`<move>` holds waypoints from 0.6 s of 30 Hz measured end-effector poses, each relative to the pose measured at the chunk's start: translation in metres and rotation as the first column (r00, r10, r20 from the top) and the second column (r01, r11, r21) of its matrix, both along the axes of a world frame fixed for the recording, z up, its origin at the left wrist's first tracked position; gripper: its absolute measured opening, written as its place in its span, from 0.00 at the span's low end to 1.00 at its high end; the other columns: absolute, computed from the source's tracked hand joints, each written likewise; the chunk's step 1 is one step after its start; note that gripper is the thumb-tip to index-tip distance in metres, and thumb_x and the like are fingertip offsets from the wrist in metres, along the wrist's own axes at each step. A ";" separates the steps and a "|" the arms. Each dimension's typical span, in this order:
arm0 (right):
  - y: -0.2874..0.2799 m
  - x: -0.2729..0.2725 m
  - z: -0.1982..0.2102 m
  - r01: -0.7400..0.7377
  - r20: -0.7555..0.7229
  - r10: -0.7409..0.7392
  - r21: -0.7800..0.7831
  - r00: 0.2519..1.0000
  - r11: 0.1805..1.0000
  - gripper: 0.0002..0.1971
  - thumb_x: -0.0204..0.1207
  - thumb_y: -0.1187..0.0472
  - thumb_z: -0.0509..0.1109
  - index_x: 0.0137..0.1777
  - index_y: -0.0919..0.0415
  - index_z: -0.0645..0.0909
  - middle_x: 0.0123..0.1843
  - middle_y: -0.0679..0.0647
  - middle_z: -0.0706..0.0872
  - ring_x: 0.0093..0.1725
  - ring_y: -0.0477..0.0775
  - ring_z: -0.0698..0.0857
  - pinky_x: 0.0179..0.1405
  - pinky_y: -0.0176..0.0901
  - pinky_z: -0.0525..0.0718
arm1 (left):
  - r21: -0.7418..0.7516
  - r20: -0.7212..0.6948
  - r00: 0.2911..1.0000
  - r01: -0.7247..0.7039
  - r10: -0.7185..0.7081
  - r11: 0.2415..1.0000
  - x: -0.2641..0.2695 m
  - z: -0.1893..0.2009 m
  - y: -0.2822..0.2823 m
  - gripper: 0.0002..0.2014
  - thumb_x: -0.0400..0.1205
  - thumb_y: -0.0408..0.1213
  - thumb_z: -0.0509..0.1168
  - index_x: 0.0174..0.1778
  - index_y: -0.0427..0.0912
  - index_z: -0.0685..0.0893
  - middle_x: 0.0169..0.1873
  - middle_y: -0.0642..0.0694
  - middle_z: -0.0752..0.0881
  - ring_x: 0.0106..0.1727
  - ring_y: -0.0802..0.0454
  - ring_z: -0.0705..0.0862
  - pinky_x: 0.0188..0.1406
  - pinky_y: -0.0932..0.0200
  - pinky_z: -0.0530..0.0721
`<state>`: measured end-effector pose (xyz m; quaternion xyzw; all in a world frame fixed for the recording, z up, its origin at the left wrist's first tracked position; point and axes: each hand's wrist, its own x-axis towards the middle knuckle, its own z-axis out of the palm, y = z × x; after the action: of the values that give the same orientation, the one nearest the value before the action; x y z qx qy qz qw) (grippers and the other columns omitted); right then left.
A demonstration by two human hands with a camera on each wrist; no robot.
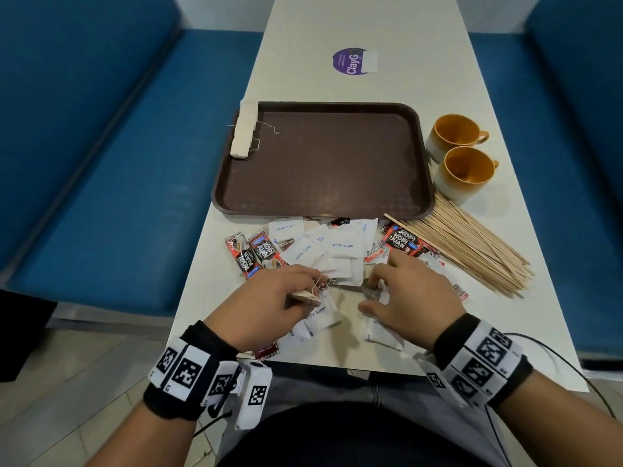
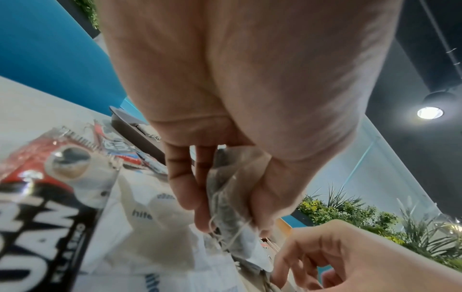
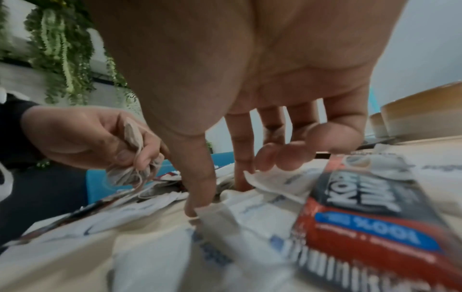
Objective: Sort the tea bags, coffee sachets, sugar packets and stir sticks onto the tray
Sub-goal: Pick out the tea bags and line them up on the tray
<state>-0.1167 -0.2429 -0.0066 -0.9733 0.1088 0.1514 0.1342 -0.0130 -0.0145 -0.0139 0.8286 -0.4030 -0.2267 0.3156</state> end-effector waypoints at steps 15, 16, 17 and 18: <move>-0.001 0.001 0.012 0.066 0.253 -0.140 0.282 0.957 0.957 0.07 0.77 0.47 0.76 0.39 0.45 0.86 0.42 0.42 0.81 0.39 0.40 0.79 0.35 0.33 0.73 | -0.164 -0.203 0.940 -0.308 0.273 0.937 -0.006 0.009 -0.003 0.09 0.84 0.28 0.70 0.49 0.48 0.92 0.44 0.55 0.92 0.45 0.55 0.90 0.49 0.60 0.87; -0.003 0.002 0.019 0.074 0.277 -0.183 0.364 0.943 0.929 0.06 0.76 0.48 0.78 0.39 0.45 0.87 0.41 0.41 0.84 0.39 0.39 0.81 0.35 0.28 0.72 | -0.182 -0.272 0.914 -0.355 0.300 0.917 -0.006 0.009 -0.006 0.09 0.85 0.28 0.68 0.48 0.45 0.91 0.42 0.51 0.92 0.41 0.51 0.91 0.45 0.58 0.90; -0.003 0.003 0.026 0.075 0.293 -0.216 0.427 0.931 0.901 0.06 0.77 0.49 0.79 0.40 0.44 0.88 0.42 0.40 0.87 0.40 0.39 0.83 0.36 0.27 0.74 | -0.194 -0.358 0.878 -0.402 0.316 0.895 -0.007 0.010 -0.008 0.07 0.86 0.28 0.68 0.48 0.41 0.91 0.41 0.46 0.92 0.39 0.46 0.92 0.42 0.52 0.92; -0.003 0.004 0.033 0.072 0.304 -0.242 0.480 0.921 0.875 0.05 0.77 0.48 0.79 0.41 0.44 0.88 0.42 0.38 0.88 0.41 0.39 0.85 0.37 0.26 0.76 | -0.200 -0.454 0.831 -0.446 0.321 0.873 -0.007 0.010 -0.011 0.06 0.87 0.28 0.67 0.49 0.38 0.90 0.42 0.39 0.92 0.38 0.40 0.93 0.40 0.46 0.93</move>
<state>-0.1130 -0.2460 0.0261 -0.9123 0.1239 -0.0170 0.3898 -0.0197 -0.0254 -0.0039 0.7701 -0.1813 -0.2620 0.5526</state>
